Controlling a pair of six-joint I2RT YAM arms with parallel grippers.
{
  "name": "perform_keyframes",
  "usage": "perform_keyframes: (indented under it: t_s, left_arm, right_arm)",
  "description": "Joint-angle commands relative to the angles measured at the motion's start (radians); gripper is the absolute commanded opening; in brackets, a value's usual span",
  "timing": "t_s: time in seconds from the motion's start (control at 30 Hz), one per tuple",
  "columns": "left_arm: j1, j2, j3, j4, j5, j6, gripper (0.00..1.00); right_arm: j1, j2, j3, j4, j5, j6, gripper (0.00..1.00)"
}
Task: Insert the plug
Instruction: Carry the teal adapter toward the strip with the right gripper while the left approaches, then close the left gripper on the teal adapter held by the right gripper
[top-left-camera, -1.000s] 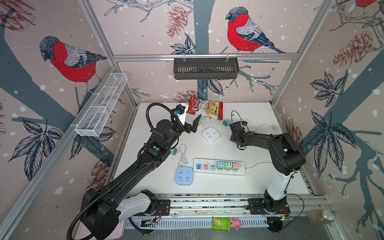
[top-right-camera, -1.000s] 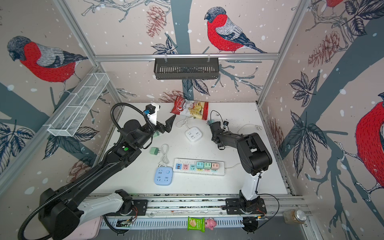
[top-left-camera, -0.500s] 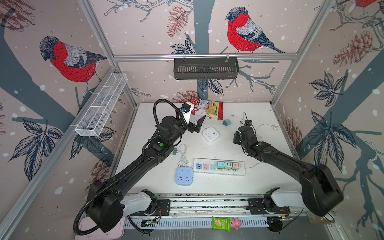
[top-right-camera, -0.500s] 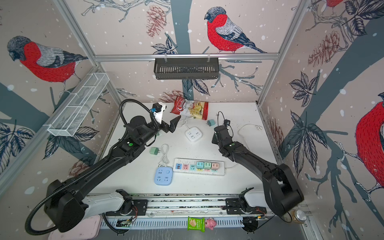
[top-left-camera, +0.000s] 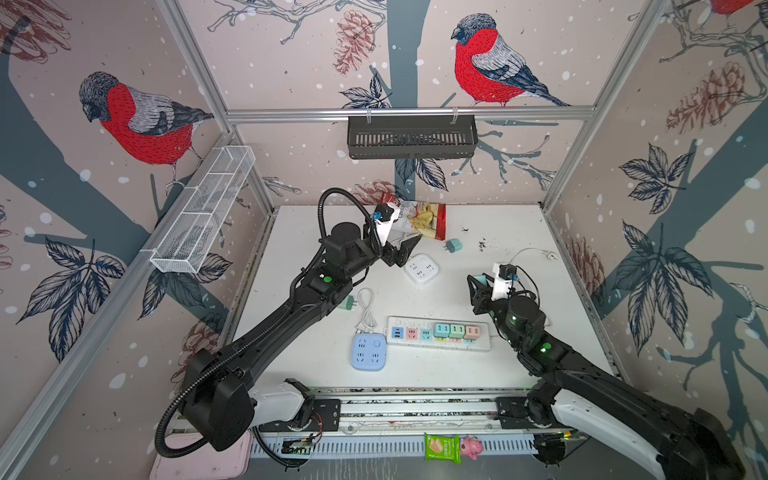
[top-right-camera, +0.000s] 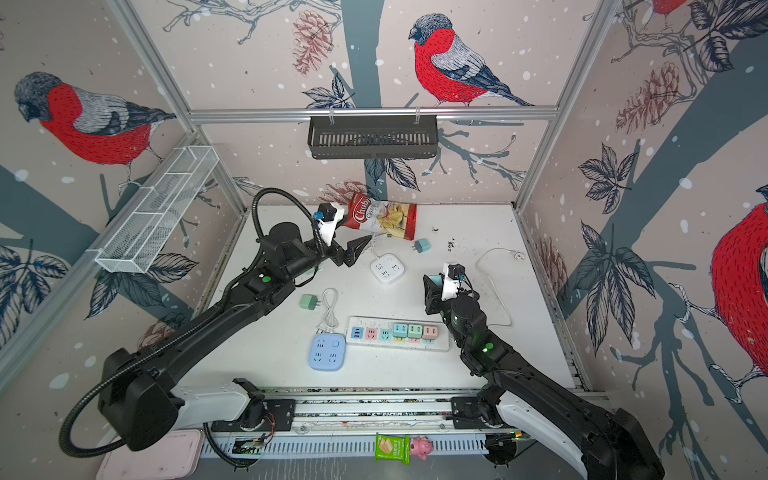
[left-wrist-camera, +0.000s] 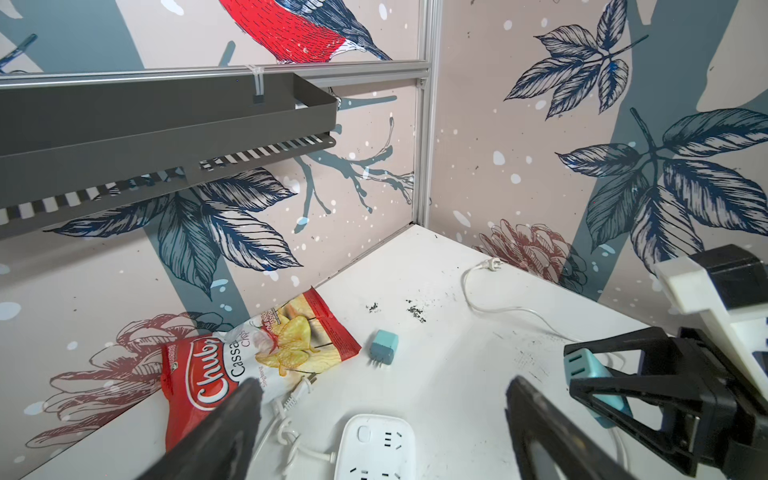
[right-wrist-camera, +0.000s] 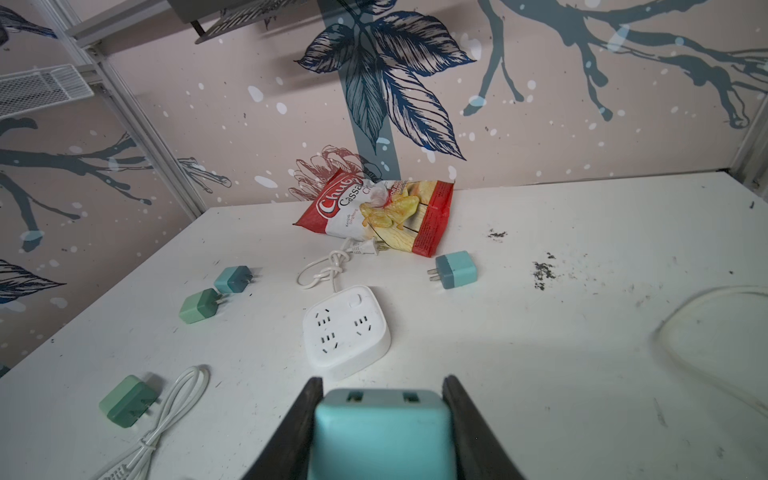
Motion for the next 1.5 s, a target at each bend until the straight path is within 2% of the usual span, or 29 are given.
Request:
perform_keyframes:
  t_s: [0.0, 0.2, 0.27, 0.37, 0.5, 0.6, 0.7, 0.9, 1.17, 1.47]
  left_arm:
    - [-0.009, 0.026, 0.063, -0.114, 0.019, 0.025, 0.90]
    - [-0.025, 0.086, 0.164, -0.277, 0.047, 0.058, 0.86]
    - [-0.045, 0.106, 0.201, -0.345, 0.042, 0.086, 0.86]
    - [-0.087, 0.112, 0.227, -0.411, 0.021, 0.130, 0.85]
    - [-0.112, 0.108, 0.245, -0.460, 0.056, 0.140, 0.85]
    - [-0.139, 0.115, 0.236, -0.459, 0.079, 0.154, 0.81]
    - [-0.172, 0.137, 0.244, -0.482, 0.089, 0.175, 0.79]
    - [-0.191, 0.165, 0.251, -0.500, 0.183, 0.179, 0.77]
    - [-0.278, 0.288, 0.341, -0.629, 0.242, 0.169, 0.74]
    - [-0.315, 0.343, 0.374, -0.664, 0.253, 0.142, 0.74]
  right_arm:
    - [0.038, 0.010, -0.003, 0.116, 0.020, -0.092, 0.15]
    - [0.149, 0.066, -0.063, 0.308, 0.061, -0.253, 0.04]
    - [0.169, 0.065, -0.084, 0.357, 0.071, -0.277, 0.04]
    - [0.181, 0.052, -0.147, 0.459, -0.034, -0.361, 0.05]
    - [0.201, 0.003, -0.225, 0.543, -0.034, -0.449, 0.05]
    - [0.200, -0.059, -0.275, 0.564, -0.035, -0.496, 0.06]
    - [0.201, -0.116, -0.313, 0.577, -0.031, -0.523, 0.07]
    - [0.200, -0.190, -0.354, 0.572, -0.061, -0.565, 0.09]
    - [0.211, -0.181, -0.372, 0.603, -0.109, -0.602, 0.08]
    - [0.236, -0.175, -0.389, 0.632, -0.094, -0.645, 0.08]
